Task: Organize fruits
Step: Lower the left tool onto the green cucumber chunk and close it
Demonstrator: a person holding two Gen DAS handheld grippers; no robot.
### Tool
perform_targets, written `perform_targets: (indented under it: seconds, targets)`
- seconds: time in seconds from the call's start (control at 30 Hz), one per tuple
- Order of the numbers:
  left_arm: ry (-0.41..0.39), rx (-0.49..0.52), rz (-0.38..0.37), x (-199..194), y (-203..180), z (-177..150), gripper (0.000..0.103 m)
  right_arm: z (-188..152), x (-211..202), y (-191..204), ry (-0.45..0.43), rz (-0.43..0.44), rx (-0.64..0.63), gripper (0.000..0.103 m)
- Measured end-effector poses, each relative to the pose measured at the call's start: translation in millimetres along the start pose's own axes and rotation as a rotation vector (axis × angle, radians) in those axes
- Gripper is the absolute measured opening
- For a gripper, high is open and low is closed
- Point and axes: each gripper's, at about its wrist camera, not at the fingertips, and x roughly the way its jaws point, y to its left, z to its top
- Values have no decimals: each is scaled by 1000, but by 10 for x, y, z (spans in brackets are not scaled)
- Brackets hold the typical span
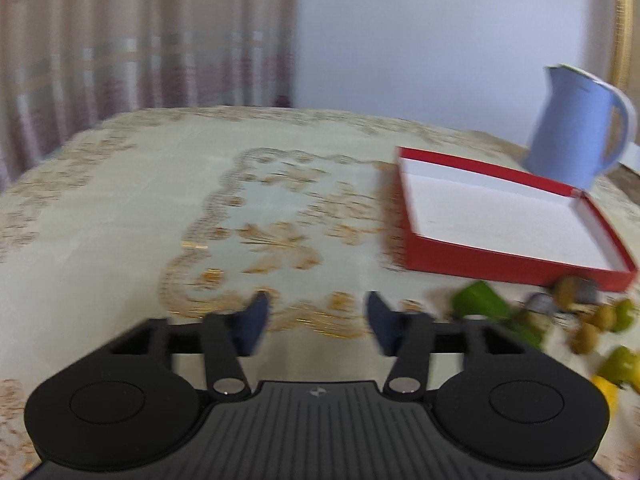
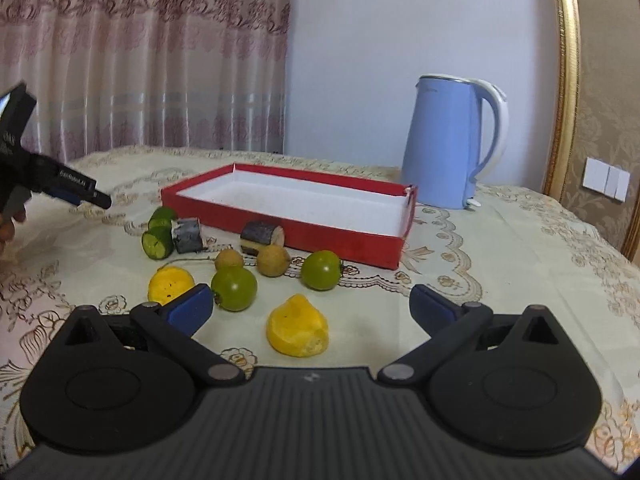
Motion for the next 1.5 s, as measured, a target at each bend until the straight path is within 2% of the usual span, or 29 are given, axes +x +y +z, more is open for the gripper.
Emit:
perform_targets:
  seconds: [0.2, 0.23, 0.27, 0.3, 0.37, 0.43, 0.6, 0.9, 1.0, 1.17, 1.5]
  targets:
    - [15, 65, -59, -78, -254, -18, 46, 26, 233, 13, 94, 18, -28, 103]
    - [12, 72, -67, -106, -278, -21, 46, 34, 276, 5, 111, 34, -30, 99]
    - [8, 77, -74, -132, -290, -23, 46, 39, 313, -3, 127, 47, -33, 82]
    - [1, 86, -79, -151, -317, -28, 46, 45, 351, -8, 143, 52, -35, 76]
    - [-10, 103, -95, -215, -367, -37, 46, 41, 420, -16, 169, 59, -34, 55]
    - [-11, 128, -118, -269, -423, -58, 46, 18, 486, -8, 202, 70, -43, 52]
    - [10, 219, -154, -279, -600, -151, 46, -1, 475, -4, 198, 121, -42, 33]
    - [78, 282, -236, -132, -850, -278, 46, 11, 422, -5, 186, 138, -34, 33]
    - [100, 270, -243, -40, -886, -291, 46, -1, 420, -30, 185, 146, -18, 33]
    - [92, 218, -241, 15, -895, -257, 46, -10, 426, -40, 186, 154, -10, 33]
    - [86, 184, -226, 72, -999, -220, 46, -15, 450, -58, 192, 162, 6, 33]
